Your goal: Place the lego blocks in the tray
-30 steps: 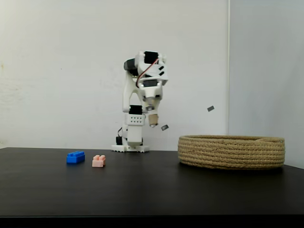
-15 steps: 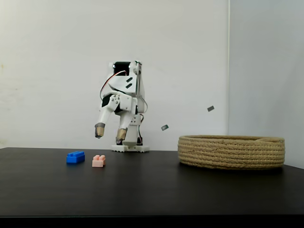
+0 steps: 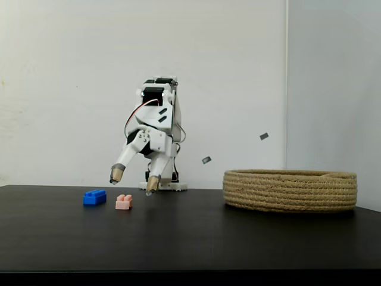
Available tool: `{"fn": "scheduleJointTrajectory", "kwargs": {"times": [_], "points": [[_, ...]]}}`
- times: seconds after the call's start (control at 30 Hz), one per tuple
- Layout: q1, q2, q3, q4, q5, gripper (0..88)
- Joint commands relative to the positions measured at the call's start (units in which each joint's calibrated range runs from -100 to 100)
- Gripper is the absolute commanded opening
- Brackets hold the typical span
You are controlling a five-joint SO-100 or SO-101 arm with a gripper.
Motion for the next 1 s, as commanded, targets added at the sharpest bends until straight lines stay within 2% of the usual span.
{"fn": "scheduleJointTrajectory", "kwargs": {"times": [0.0, 0.2, 0.3, 0.37, 0.43, 0.5, 0.87, 0.97], "points": [[1.24, 1.66, -5.7, -1.75, 0.63, 31.5], [1.73, 4.93, -6.52, -3.17, 0.29, 32.6], [2.14, 5.44, -6.25, -3.0, 0.29, 30.2], [2.8, 5.53, -5.88, -3.33, 0.24, 24.4], [3.46, 5.18, -5.43, -3.92, 0.44, 11.5], [3.96, 4.75, -4.88, -4.67, 0.49, 4.8], [3.79, 1.83, -0.78, -7.83, 1.51, 1.3], [3.79, 0.89, -0.68, -7.58, 2.25, 7.4]]}}
